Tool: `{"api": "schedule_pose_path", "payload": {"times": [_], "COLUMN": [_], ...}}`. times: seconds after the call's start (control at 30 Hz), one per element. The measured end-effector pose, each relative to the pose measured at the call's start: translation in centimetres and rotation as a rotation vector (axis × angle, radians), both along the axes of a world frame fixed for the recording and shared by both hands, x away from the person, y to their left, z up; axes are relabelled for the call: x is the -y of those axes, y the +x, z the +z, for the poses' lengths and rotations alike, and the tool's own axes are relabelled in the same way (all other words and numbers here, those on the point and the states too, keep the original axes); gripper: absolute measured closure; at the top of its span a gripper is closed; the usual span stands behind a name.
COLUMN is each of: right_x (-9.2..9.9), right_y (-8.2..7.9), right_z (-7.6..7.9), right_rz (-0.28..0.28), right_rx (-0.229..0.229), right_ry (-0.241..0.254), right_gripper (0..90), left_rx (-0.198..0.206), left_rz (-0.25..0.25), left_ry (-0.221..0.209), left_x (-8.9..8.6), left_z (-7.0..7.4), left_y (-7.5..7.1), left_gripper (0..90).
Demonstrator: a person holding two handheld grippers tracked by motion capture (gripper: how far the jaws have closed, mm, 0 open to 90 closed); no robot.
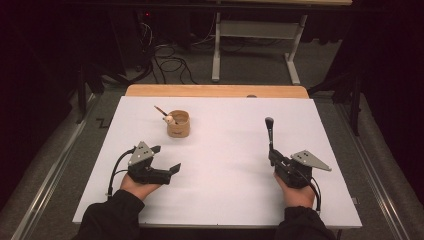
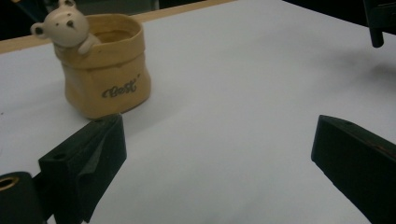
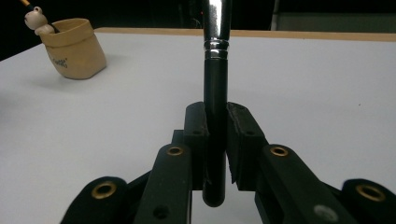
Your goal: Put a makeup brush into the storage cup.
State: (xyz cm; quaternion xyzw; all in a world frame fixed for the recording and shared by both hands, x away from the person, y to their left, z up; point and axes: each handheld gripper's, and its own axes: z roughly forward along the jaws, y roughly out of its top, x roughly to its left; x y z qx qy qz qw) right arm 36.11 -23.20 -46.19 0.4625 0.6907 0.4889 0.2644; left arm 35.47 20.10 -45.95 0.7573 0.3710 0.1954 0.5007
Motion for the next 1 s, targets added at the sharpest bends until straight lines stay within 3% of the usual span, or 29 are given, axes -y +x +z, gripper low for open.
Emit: {"api": "schedule_pose_path", "payload": {"times": [0.33, 0.57, 0.7, 1.0], "right_x": [0.2, -0.1, -0.3, -1.6], "right_y": [-0.2, -0.3, -0.4, -0.6], "right_z": [0.1, 0.1, 0.2, 0.4], "right_rz": [0.000, 0.022, 0.032, 0.072], "right_rx": [0.028, 0.040, 0.047, 0.081], "right_ry": [0.003, -0.001, -0.003, -0.009], "right_gripper": [80.7, 80.7, 80.7, 80.7], "left_rx": [0.014, 0.001, 0.002, 0.010], "left_rz": [-0.023, -0.049, -0.059, -0.100], "left_ry": [-0.033, -0.032, -0.060, -0.042], "left_x": [2.2, 4.3, 5.0, 5.9], "left_z": [1.4, 1.5, 1.3, 0.7], "left_y": [1.5, 2.6, 2.7, 2.1], "left_gripper": [1.7, 0.1, 0.0, 0.2]}}
